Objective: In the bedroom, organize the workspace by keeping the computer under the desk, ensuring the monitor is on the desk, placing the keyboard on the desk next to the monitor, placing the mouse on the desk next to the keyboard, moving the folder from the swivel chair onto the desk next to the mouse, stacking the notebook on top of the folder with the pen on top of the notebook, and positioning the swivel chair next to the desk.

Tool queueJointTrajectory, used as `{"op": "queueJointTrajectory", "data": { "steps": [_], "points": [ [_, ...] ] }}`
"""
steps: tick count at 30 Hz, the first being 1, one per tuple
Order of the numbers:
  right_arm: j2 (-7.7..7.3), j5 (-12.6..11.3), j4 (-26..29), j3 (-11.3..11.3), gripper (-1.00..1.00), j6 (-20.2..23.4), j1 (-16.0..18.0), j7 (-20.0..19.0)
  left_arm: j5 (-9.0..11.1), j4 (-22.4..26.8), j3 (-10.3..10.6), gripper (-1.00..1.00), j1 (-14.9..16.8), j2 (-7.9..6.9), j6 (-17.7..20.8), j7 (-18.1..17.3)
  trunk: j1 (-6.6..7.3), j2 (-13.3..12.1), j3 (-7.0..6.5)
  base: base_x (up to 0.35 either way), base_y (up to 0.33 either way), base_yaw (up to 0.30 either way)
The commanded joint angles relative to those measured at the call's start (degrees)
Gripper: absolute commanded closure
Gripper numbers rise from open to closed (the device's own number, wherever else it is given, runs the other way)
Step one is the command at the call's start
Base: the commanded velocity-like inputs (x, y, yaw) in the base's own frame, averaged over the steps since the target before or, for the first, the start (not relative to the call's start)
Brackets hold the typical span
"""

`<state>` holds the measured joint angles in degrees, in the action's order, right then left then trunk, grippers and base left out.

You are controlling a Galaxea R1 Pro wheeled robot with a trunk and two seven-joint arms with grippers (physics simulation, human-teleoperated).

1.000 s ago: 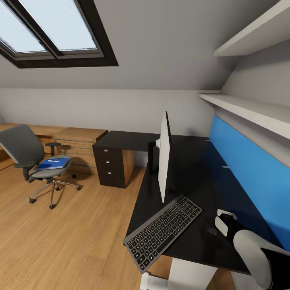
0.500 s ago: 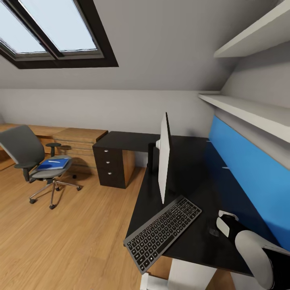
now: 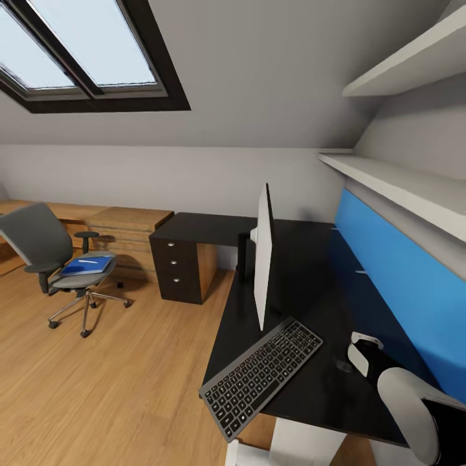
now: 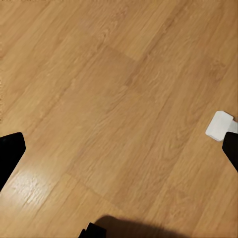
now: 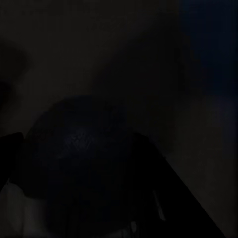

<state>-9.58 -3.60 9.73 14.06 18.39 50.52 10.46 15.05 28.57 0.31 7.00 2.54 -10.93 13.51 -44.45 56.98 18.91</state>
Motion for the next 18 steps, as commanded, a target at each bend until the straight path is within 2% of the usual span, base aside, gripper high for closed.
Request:
{"op": "queueJointTrajectory", "data": {
  "steps": [1,12,16,18],
  "points": [
    [0.04,-0.65,0.24,-0.09,1.0,0.26,0.02,0.35,0.29,-0.01,0.04,-1.0,0.03,0.01,-0.18,0.11,0.22,-0.37,-0.12,0.0,0.0,0.0],
    [0.97,-0.55,1.84,-0.18,1.0,0.33,-0.06,0.39,0.25,-0.07,0.08,-1.0,0.03,0.01,-0.09,0.16,2.64,-4.78,-2.09,0.0,0.0,0.0],
    [1.94,-0.49,8.23,-0.18,1.0,1.61,-1.77,0.42,0.29,-0.09,0.12,-1.0,0.03,0.01,-0.01,0.13,3.52,-6.39,-2.81,0.0,0.0,0.0],
    [2.55,-0.56,17.39,-0.15,1.0,5.36,-6.12,0.38,0.27,-0.1,0.13,-1.0,0.05,0.01,-0.04,0.12,3.96,-7.19,-3.17,0.0,0.0,0.0]
  ]
}}
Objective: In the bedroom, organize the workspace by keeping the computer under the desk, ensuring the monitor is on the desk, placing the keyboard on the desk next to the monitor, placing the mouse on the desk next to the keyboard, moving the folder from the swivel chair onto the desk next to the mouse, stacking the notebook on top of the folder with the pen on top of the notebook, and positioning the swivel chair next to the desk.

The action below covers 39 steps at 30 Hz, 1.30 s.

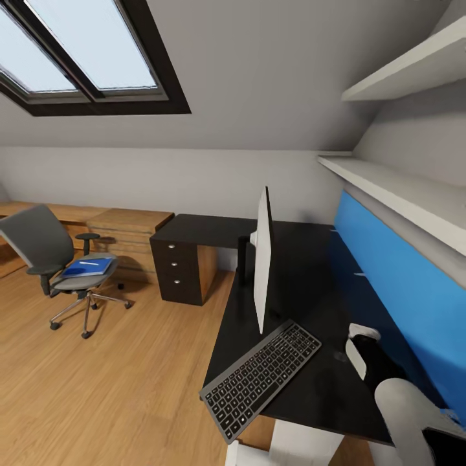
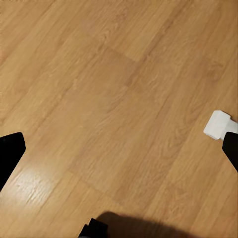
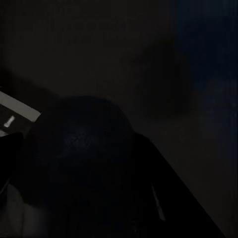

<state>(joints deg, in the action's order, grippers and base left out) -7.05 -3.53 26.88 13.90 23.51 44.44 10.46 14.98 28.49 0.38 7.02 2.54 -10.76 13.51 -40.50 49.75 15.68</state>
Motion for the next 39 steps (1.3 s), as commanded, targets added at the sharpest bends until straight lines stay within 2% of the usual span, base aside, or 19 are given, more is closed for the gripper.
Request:
{"op": "queueJointTrajectory", "data": {
  "steps": [1,2,3,4,6,9,11,15,20,30,37,39],
  "points": [
    [0.11,-0.66,3.0,0.01,1.0,1.21,-1.36,0.37,0.33,-0.01,0.04,-1.0,0.03,0.01,-0.21,0.12,0.22,-0.37,-0.11,0.0,0.0,0.0],
    [0.46,-0.71,9.58,0.02,1.0,3.39,-4.62,0.4,0.34,-0.01,0.03,-1.0,0.03,-0.02,-0.25,0.12,0.44,-0.77,-0.29,0.0,0.0,0.0],
    [2.36,-0.71,25.79,0.04,1.0,8.1,-12.83,0.49,0.36,-0.01,0.04,-1.0,0.02,-0.05,-0.26,0.16,0.66,-1.17,-0.47,0.0,0.0,0.0],
    [4.33,-0.66,37.76,0.06,1.0,10.99,-18.91,0.55,0.35,-0.01,0.05,-1.0,0.02,-0.07,-0.26,0.16,0.88,-1.57,-0.65,0.0,0.0,0.0],
    [6.12,-0.63,46.59,0.07,1.0,13.3,-23.69,0.58,0.35,-0.01,0.04,-1.0,0.02,-0.07,-0.24,0.17,1.31,-2.37,-1.01,0.0,0.0,0.0],
    [8.0,-0.66,52.34,0.03,1.0,17.25,-27.21,0.58,0.37,-0.01,0.03,-1.0,0.02,-0.07,-0.24,0.19,1.97,-3.57,-1.55,0.0,0.0,0.0],
    [9.12,-0.79,54.12,0.01,1.0,20.31,-28.7,0.52,0.39,-0.01,0.01,-1.0,0.02,-0.08,-0.23,0.2,2.41,-4.38,-1.91,0.0,0.0,0.0],
    [9.88,-0.93,54.96,-0.04,1.0,22.18,-29.66,0.39,0.4,-0.01,-0.02,-1.0,0.02,-0.08,-0.23,0.14,3.29,-5.98,-2.63,0.0,0.0,0.0],
    [10.32,-0.95,55.1,-0.09,1.0,22.43,-29.83,0.36,0.4,-0.01,-0.03,-1.0,0.02,-0.08,-0.26,0.12,4.39,-7.99,-3.52,0.0,0.0,0.093],
    [10.64,-0.96,55.12,-0.13,1.0,22.37,-29.85,0.28,0.36,-0.01,0.0,-1.0,0.02,-0.08,-0.26,0.11,6.59,-12.0,-5.32,0.0,0.0,0.235],
    [10.67,-0.96,55.12,-0.42,1.0,22.37,-29.92,0.19,0.24,-0.01,0.05,-1.0,0.02,0.0,-0.31,0.26,6.59,-12.0,-5.32,0.0,0.0,0.251],
    [10.66,-0.96,55.12,-1.31,1.0,22.37,-29.93,0.18,0.23,-0.03,0.06,-1.0,0.02,0.01,-0.33,0.21,6.59,-12.0,-5.31,0.0,0.0,0.251]
  ]
}}
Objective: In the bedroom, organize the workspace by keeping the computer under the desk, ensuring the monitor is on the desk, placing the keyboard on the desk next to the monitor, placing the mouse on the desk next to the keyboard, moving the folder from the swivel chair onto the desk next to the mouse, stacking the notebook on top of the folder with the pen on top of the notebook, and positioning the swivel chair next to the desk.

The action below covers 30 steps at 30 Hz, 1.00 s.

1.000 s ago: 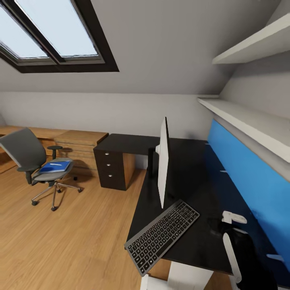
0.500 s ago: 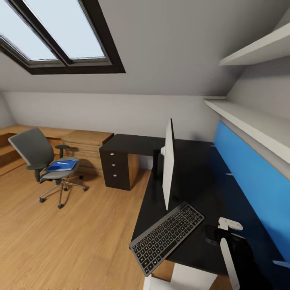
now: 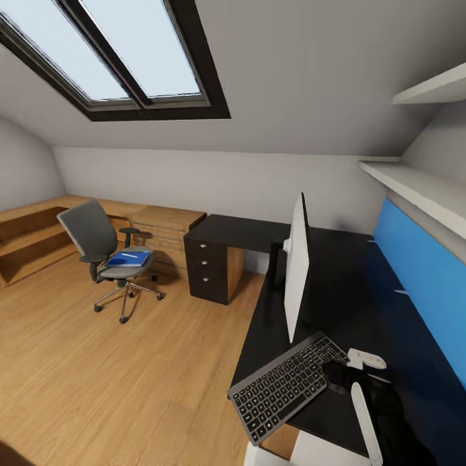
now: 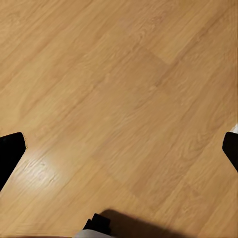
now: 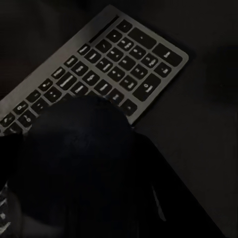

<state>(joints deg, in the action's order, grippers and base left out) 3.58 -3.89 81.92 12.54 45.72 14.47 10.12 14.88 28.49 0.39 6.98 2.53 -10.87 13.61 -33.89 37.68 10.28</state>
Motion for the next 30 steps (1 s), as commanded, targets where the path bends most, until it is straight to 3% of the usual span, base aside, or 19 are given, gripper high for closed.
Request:
{"op": "queueJointTrajectory", "data": {
  "steps": [1,10,17,22,30],
  "points": [
    [0.03,-0.59,0.08,-0.17,1.0,0.16,0.03,0.52,0.35,-0.06,0.05,-1.0,0.05,0.01,-0.22,0.11,-0.02,0.08,0.11,0.0,0.0,0.231],
    [-0.32,-0.2,-0.33,-1.34,1.0,0.0,-0.25,0.39,0.33,-0.28,0.05,-1.0,0.05,0.0,-0.29,-0.07,-0.02,0.08,0.16,-0.065,0.137,0.059],
    [-0.31,-0.01,-0.61,-4.19,1.0,-0.18,-0.73,0.54,0.33,-0.28,0.05,-1.0,0.05,0.02,-0.26,-0.09,-0.02,0.08,0.16,-0.139,0.305,0.001],
    [-0.4,-0.28,-0.46,-4.17,1.0,-0.19,-0.76,0.52,0.33,-0.28,0.05,-1.0,0.05,-0.03,-0.29,-0.15,-0.02,0.08,0.16,-0.106,0.313,0.001],
    [-0.25,-0.24,-0.54,-4.19,1.0,-0.28,-0.76,0.7,0.33,-0.28,0.05,-1.0,0.05,-0.07,-0.22,-0.16,-0.02,0.08,0.16,-0.006,0.329,0.22]
  ]
}}
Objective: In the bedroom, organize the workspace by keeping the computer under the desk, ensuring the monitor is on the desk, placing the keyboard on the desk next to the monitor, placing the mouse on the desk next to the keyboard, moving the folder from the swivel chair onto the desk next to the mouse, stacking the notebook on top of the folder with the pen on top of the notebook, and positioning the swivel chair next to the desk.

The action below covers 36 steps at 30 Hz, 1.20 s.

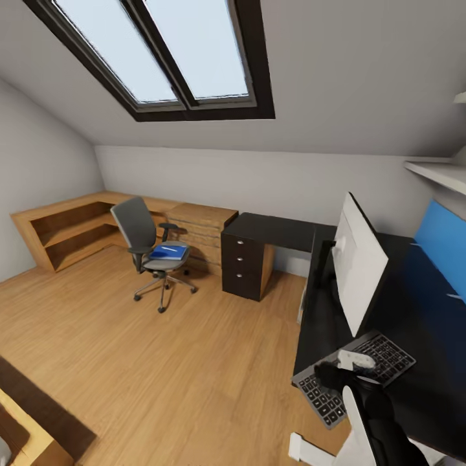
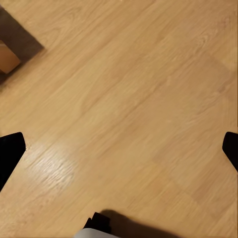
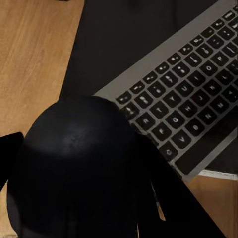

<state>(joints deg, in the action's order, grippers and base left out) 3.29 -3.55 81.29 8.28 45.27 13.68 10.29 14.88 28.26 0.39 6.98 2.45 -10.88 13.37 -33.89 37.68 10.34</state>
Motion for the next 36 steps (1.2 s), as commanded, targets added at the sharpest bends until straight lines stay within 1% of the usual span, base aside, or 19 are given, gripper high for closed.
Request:
{"op": "queueJointTrajectory", "data": {
  "steps": [1,12,15,19,27,36],
  "points": [
    [0.04,-0.59,0.09,0.07,1.0,0.18,0.04,0.53,0.33,-0.05,0.05,-1.0,0.05,0.01,-0.21,0.07,-0.02,0.08,0.09,-0.001,0.33,0.258],
    [0.02,-0.57,-0.02,0.07,1.0,0.11,0.05,0.46,0.31,-0.05,0.05,-1.0,0.05,0.02,-0.28,0.07,-0.02,0.08,0.09,0.0,0.33,0.263],
    [-0.03,-0.45,-0.48,0.07,1.0,-1.27,0.05,0.38,0.26,-0.05,0.05,-1.0,0.05,0.05,-0.28,0.07,-0.02,0.08,0.09,0.02,0.331,0.226],
    [-0.08,-0.41,-0.66,0.07,1.0,-2.26,0.04,0.36,0.24,-0.08,0.05,-1.0,0.05,0.02,-0.23,0.07,-0.02,0.08,0.09,0.07,0.331,0.061],
    [-0.12,-0.34,-0.7,0.12,1.0,-2.51,0.04,0.41,0.24,-0.13,0.05,-1.0,0.05,0.01,-0.2,0.07,-0.02,0.08,0.09,0.118,0.325,0.008],
    [-0.13,-0.1,-0.7,0.15,1.0,-2.64,0.04,0.57,0.24,-2.05,0.36,-1.0,0.07,0.04,0.18,0.1,-0.02,0.08,0.09,0.267,0.213,0.0]
  ]
}}
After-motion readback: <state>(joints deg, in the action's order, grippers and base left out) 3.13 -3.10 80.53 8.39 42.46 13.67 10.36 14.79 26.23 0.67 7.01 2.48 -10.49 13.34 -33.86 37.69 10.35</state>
